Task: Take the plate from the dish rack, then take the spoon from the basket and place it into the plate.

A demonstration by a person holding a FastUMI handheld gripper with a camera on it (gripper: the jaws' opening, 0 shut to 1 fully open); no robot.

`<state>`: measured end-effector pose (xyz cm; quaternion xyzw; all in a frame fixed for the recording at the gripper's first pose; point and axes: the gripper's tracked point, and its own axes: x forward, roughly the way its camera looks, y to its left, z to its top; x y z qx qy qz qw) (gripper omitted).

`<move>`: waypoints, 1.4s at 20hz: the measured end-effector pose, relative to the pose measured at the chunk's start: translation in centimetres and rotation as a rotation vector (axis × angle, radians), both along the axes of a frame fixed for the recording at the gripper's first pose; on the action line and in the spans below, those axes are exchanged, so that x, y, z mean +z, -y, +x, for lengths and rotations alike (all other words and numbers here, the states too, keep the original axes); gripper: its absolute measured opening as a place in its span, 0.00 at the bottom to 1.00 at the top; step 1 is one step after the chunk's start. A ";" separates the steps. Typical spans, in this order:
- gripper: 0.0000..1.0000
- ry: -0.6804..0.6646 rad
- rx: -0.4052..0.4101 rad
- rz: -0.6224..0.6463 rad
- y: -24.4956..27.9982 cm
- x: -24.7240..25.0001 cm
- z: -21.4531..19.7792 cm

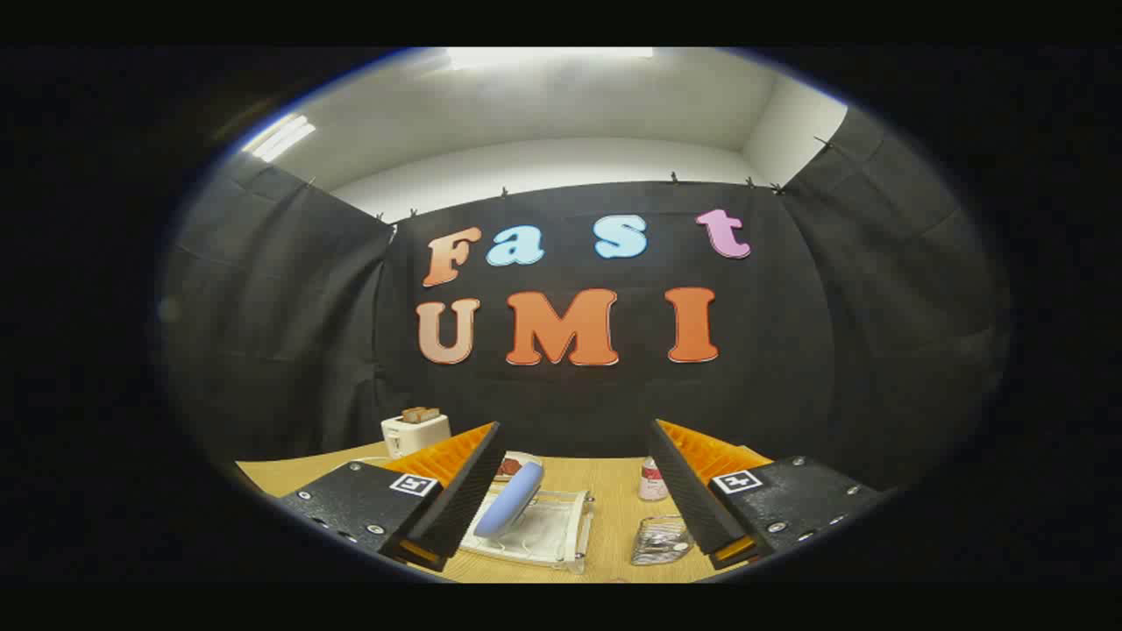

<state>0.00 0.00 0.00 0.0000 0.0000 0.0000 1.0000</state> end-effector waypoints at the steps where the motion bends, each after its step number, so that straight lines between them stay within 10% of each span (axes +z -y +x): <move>1: 0.98 -0.006 0.005 0.005 -0.1 -0.1 -0.1; 28: 0.98 -0.082 0.040 0.031 -1.2 -2.8 0.4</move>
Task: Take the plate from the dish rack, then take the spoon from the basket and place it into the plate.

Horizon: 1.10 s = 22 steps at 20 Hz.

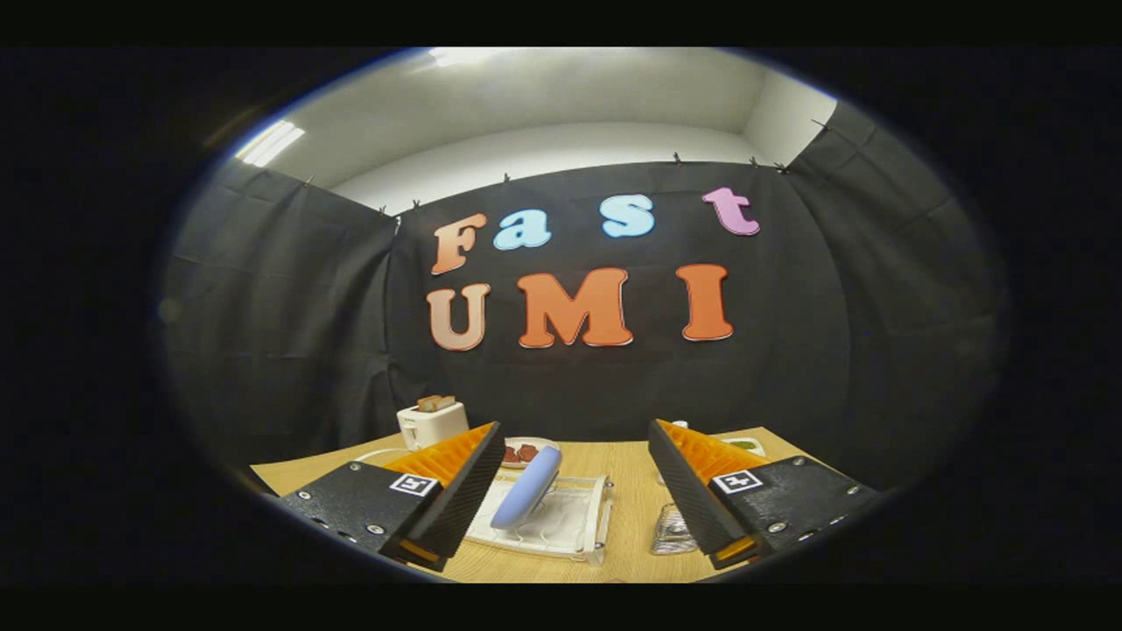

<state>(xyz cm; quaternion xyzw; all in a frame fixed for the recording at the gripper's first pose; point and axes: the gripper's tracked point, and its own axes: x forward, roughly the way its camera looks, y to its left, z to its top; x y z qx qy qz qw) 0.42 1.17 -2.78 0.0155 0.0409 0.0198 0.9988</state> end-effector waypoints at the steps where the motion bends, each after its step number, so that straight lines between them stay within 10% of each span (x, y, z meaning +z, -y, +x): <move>1: 0.98 -0.010 0.005 -0.001 -0.3 -0.3 0.2; 22: 0.91 -0.721 0.100 0.148 -5.5 -15.2 9.9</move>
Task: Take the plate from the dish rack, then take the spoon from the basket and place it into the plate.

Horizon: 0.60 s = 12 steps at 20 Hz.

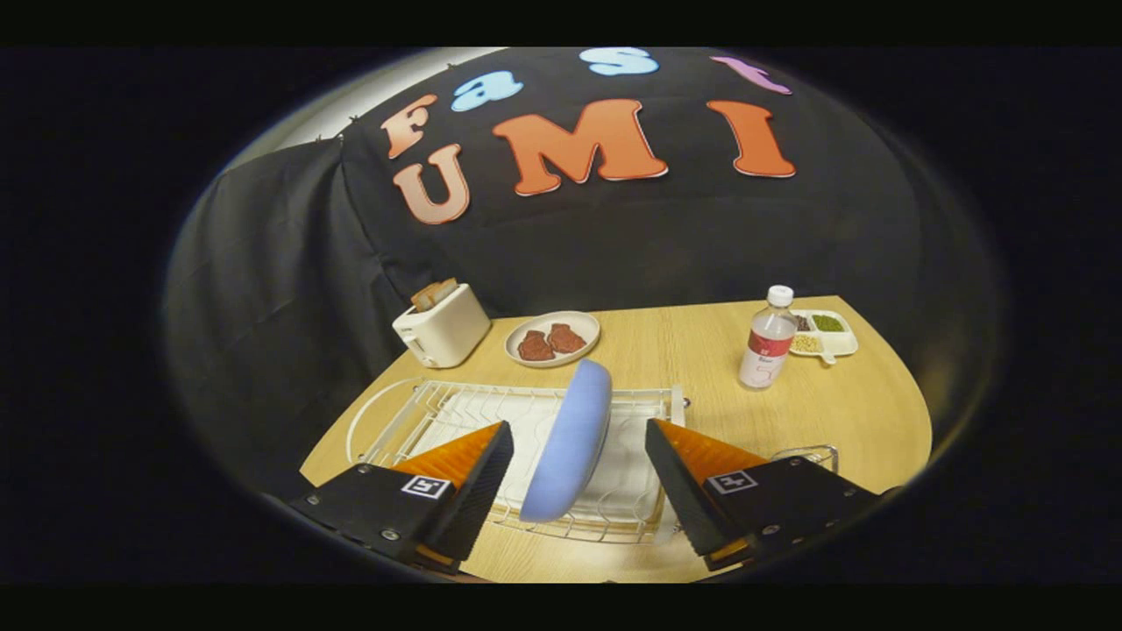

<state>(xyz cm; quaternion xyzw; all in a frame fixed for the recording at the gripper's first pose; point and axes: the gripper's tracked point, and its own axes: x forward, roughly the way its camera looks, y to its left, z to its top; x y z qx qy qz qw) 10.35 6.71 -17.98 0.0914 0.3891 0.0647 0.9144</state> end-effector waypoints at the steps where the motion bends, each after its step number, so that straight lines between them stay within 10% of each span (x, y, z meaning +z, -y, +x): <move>1: 0.88 -0.027 0.000 0.001 -0.1 -0.6 0.3; 12: 0.44 -0.212 -0.091 -0.106 -0.4 -5.9 1.7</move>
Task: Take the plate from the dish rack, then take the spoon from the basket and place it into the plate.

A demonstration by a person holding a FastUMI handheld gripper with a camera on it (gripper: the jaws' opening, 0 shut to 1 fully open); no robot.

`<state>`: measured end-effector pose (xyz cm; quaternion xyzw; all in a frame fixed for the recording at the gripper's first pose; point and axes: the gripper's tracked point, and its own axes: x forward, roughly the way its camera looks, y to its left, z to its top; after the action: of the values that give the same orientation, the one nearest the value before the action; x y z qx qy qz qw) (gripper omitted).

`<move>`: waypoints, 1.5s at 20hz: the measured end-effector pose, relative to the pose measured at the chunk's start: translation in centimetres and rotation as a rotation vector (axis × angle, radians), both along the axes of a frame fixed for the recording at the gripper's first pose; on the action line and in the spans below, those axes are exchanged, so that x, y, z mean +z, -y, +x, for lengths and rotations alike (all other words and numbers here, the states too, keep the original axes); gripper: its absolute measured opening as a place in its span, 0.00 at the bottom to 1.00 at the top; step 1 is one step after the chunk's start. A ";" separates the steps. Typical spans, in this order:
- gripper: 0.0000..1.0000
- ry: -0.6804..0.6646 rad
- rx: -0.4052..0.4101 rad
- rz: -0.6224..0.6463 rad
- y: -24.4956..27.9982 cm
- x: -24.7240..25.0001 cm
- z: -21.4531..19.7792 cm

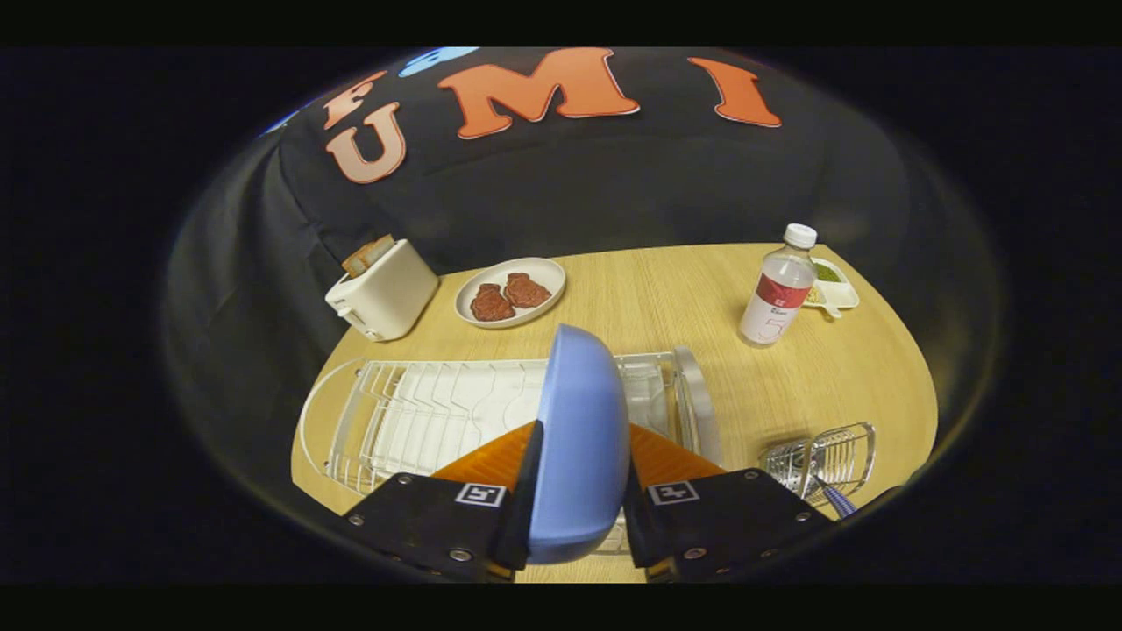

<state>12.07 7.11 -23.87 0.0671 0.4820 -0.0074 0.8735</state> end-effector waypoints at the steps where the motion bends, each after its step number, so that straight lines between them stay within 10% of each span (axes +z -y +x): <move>1: 0.43 -0.006 -0.001 -0.022 0.2 0.0 0.0; 30: 0.29 0.077 0.043 -0.325 2.2 8.1 1.2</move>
<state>13.24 4.88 -15.75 -0.0851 0.4420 -0.0638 0.8907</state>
